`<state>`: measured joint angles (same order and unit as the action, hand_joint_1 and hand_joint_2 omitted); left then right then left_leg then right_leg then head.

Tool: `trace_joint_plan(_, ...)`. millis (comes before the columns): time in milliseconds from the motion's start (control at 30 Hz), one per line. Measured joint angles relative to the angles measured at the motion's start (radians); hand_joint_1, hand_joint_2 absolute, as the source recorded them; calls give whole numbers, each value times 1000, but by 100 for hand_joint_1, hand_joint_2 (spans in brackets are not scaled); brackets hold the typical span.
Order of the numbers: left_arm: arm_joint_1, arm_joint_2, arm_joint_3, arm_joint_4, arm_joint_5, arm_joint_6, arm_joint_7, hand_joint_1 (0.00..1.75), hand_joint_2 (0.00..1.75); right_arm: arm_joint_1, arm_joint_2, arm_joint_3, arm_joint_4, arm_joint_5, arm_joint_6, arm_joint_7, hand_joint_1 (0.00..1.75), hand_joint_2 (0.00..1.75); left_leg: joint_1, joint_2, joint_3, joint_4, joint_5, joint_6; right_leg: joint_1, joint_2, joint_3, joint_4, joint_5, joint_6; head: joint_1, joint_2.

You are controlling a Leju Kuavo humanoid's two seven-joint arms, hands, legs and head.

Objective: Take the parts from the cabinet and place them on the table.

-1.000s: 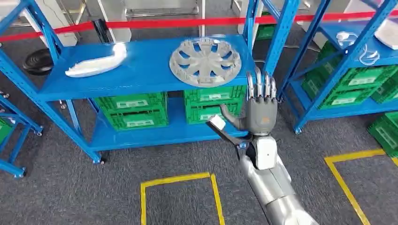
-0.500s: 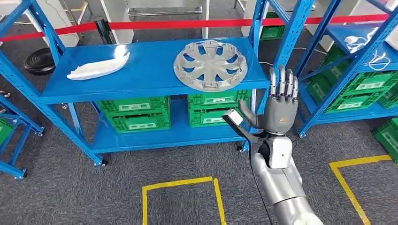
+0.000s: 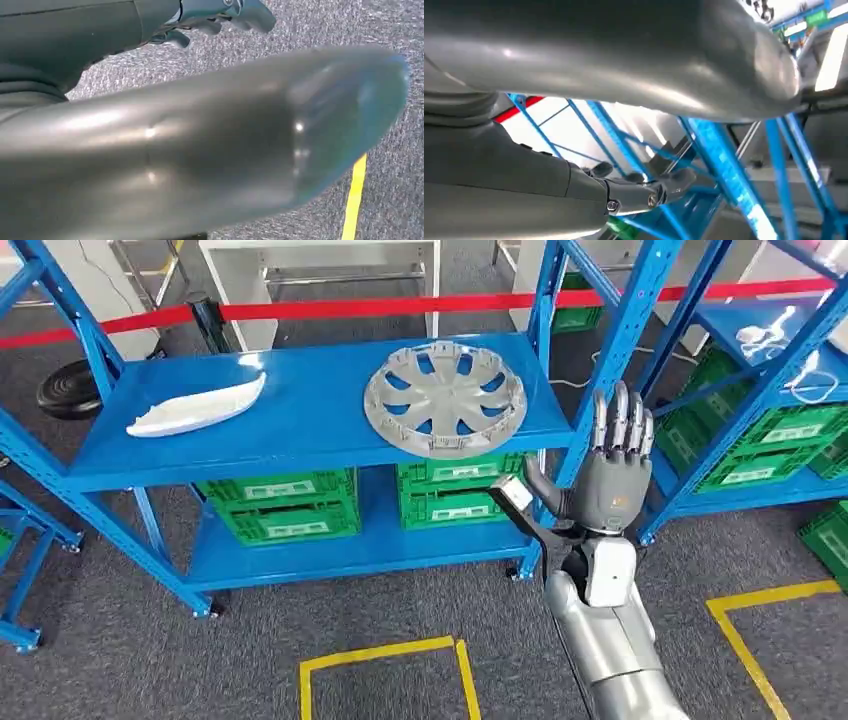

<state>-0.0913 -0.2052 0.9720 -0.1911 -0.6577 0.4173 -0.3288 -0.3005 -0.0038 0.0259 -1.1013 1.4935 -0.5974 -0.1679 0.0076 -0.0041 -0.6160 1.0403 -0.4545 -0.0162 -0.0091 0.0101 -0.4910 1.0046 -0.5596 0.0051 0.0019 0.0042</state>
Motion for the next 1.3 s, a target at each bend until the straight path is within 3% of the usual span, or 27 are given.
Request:
trace_joint_plan(67,0,0,0,0,1,-1,0,0,0,0,0,0,-2,2,9,-1,0,0,2,-3,8,-2,-6,18,-2,0,16,1,2,10,0,0)
trace_joint_plan(133,1,0,1,0,2,0,-1,0,0,-3,0,-1,-2,1,14,-10,0,0,4,-3,25,-9,-14,31,-4,-6,-18,66,-11,18,5,0)
trace_joint_plan(233,2,-1,1,0,8,5,-1,0,0,-4,0,-1,6,-4,21,-20,0,0,2,-4,38,-9,-32,37,-3,-6,-180,289,-85,22,6,0)
trace_joint_plan(267,4,-1,1,0,8,6,-2,0,0,-4,0,-1,10,-5,23,-20,0,0,1,-5,45,-9,-39,37,-2,-6,-216,319,-96,20,7,0)
trace_joint_plan(300,5,-1,2,0,8,7,-2,0,0,-4,0,-1,13,-5,25,-22,0,0,0,-6,55,-9,-47,37,-1,-6,-229,306,-77,17,7,0)
trace_joint_plan(333,5,-1,2,0,8,8,-3,0,0,-6,0,-1,17,-6,26,-24,0,0,-1,-8,70,-9,-56,37,0,-6,-222,249,-30,12,7,0)
trace_joint_plan(400,5,-1,2,0,8,8,-5,0,0,-11,0,-1,22,-12,26,-32,0,0,-3,-9,96,-10,-75,34,6,-6,-170,79,103,-5,8,0)
trace_joint_plan(433,5,-3,2,2,8,8,-5,0,0,-14,0,-1,24,-13,26,-34,0,0,-3,-9,96,-10,-83,31,12,-6,-160,38,139,-13,7,0)
trace_joint_plan(467,4,-3,2,1,8,8,-5,0,0,-17,0,-1,27,-15,28,-34,0,0,-4,-14,105,-10,-89,23,18,-7,-162,37,82,-12,6,0)
trace_joint_plan(500,2,-3,3,1,10,8,-4,0,0,-19,0,-1,29,-16,29,-35,0,0,-3,-13,103,-19,-95,15,21,-6,-153,37,87,-16,8,0)
trace_joint_plan(567,5,-4,3,2,10,8,-5,0,0,-21,1,-1,30,-25,30,-40,0,0,-7,-13,128,-12,-84,-2,15,-3,-131,17,104,-33,7,0)
trace_joint_plan(633,3,-4,3,1,11,8,-8,0,0,-27,2,-1,31,-31,35,-47,0,0,-5,-6,124,21,-102,-8,8,-6,-100,10,105,-43,4,0)
trace_joint_plan(667,0,-5,3,1,13,8,-8,0,0,-33,3,-1,33,-32,35,-50,0,0,-3,-5,86,86,-119,-15,7,-6,-93,10,96,-48,-1,0)
trace_joint_plan(733,0,-5,3,1,17,8,-10,0,0,-31,5,-1,37,-32,37,-52,0,0,1,-3,-9,225,-183,-26,7,-6,-82,10,82,-49,-1,0)
trace_joint_plan(767,2,-5,3,1,17,8,-10,0,0,-29,5,-1,40,-33,38,-52,0,0,1,-3,-48,269,-197,-26,7,-5,-74,10,73,-49,-2,0)
trace_joint_plan(800,5,-5,3,1,18,8,-10,0,0,-29,5,-1,43,-34,38,-52,0,0,1,-3,-65,266,-183,-23,6,-4,-64,10,65,-49,-2,0)
trace_joint_plan(833,6,-5,3,1,19,8,-10,0,0,-29,6,-1,45,-34,39,-52,0,0,2,-3,-61,221,-145,-21,5,-2,-50,10,55,-47,-2,0)
trace_joint_plan(900,6,-5,3,1,19,8,-10,0,0,-29,7,-1,45,-34,39,-52,0,0,2,-2,-21,65,-22,-18,3,-3,-19,10,33,-41,-2,0)
trace_joint_plan(933,9,-5,3,1,19,8,-10,0,0,-30,8,-1,46,-34,39,-52,0,0,1,-1,-13,-2,34,-14,3,-4,-19,10,21,-35,-2,0)
trace_joint_plan(967,7,-5,3,2,19,8,-10,0,0,-32,10,-1,49,-34,41,-52,0,0,-6,1,-16,-12,-4,-10,5,-2,-12,10,17,-28,-3,0)
trace_joint_plan(1000,4,-5,3,1,19,8,-10,0,0,-33,10,-1,49,-34,43,-52,0,0,-9,0,-7,-9,7,1,5,-2,-16,5,16,-21,-4,0)
trace_joint_plan(1100,6,-6,4,1,19,8,-10,0,0,-33,10,-1,49,-37,43,-52,0,0,-3,-4,10,-24,9,19,6,-2,-10,17,20,-10,-3,0)
trace_joint_plan(1167,4,-5,4,0,19,8,-11,0,0,-38,11,-1,49,-37,42,-52,0,0,0,-2,33,-34,0,33,3,-6,-73,131,21,0,2,0)
trace_joint_plan(1233,2,-6,4,0,19,8,-11,0,0,-35,11,0,50,-37,43,-51,0,0,0,-3,45,-35,-15,36,0,-6,-177,272,-41,9,3,0)
trace_joint_plan(1267,4,-6,4,0,19,8,-11,0,0,-32,11,-1,50,-37,43,-51,0,0,0,-4,52,-35,-23,35,0,-6,-216,313,-68,10,3,0)
trace_joint_plan(1300,6,-6,4,0,19,8,-11,0,0,-31,11,-1,51,-37,43,-52,0,0,0,-5,62,-34,-32,32,-1,-6,-239,319,-64,11,3,0)
